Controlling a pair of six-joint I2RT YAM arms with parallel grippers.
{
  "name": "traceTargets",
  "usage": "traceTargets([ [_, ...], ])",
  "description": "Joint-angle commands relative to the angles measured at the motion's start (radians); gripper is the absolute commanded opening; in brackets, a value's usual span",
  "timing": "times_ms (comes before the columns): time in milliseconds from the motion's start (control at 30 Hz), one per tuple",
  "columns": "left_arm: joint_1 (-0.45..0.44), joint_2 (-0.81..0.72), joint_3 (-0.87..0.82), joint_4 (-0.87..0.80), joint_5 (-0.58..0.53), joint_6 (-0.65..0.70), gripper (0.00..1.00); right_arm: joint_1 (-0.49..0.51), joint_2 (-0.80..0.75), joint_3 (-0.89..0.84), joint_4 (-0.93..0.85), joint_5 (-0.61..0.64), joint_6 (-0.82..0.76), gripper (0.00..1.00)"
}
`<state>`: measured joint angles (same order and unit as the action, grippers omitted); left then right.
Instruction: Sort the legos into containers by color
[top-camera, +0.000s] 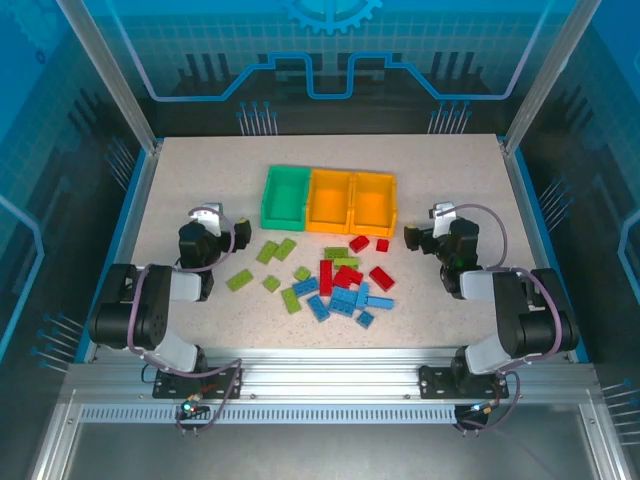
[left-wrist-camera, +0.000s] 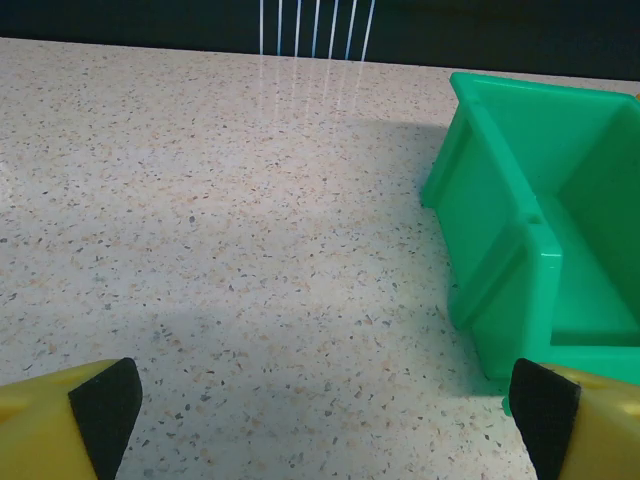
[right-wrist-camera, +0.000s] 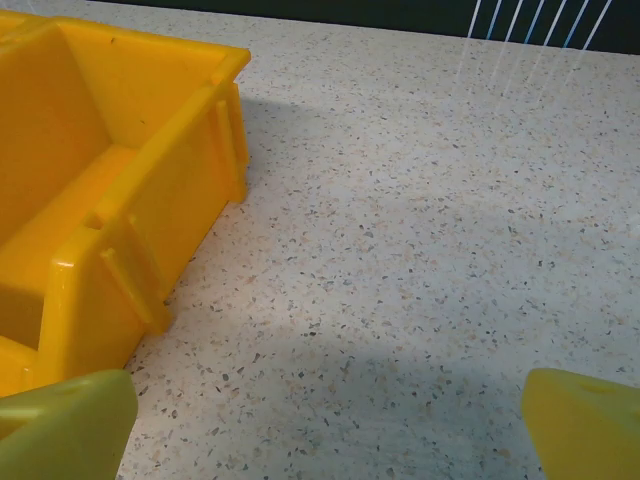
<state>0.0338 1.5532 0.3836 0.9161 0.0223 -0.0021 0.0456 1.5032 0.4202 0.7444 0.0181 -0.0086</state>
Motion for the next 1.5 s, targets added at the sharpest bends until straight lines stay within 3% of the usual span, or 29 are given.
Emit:
traceTargets([
  [0,0.003,-0.008,-0.003,-0.006,-0.007,-0.018,0.99,0.004,0.002,0.014,0.005,0.005,-0.003,1.0],
  [867,0.005,-0.008,-0.006,0.0,-0.002,-0.021,0.99,0.001,-0.011,0.031,-0.023,0.003,0.0,1.0],
  [900,0.007,-0.008,-0.008,0.003,0.0,-0.022,0.99,0.005,-0.036,0.071,-0.109,0.021,0.004,1.0],
  [967,0.017,-0.024,-0.016,0.008,-0.008,-0.042,0.99,0.004,-0.09,0.245,-0.474,0.076,0.079,1.0],
  [1067,0.02,-0.146,-0.011,-0.104,-0.015,-0.044,0.99,0.01,-0.108,0.453,-0.911,0.021,0.137,0.92],
  [1167,-0.011,-0.33,0.044,-0.365,-0.093,-0.103,0.99,0.062,-0.169,0.524,-1.092,0.042,0.182,0.91],
  [1267,-0.021,-0.453,0.121,-0.553,-0.059,-0.199,0.99,0.122,-0.228,0.53,-1.215,0.024,0.261,0.9],
  [1367,-0.08,-0.491,0.24,-0.841,-0.032,-0.242,0.99,0.226,-0.251,0.525,-1.307,0.032,0.325,0.88],
  [1467,-0.156,-0.496,0.297,-1.028,-0.022,-0.286,0.99,0.369,-0.244,0.508,-1.358,0.092,0.317,0.89],
])
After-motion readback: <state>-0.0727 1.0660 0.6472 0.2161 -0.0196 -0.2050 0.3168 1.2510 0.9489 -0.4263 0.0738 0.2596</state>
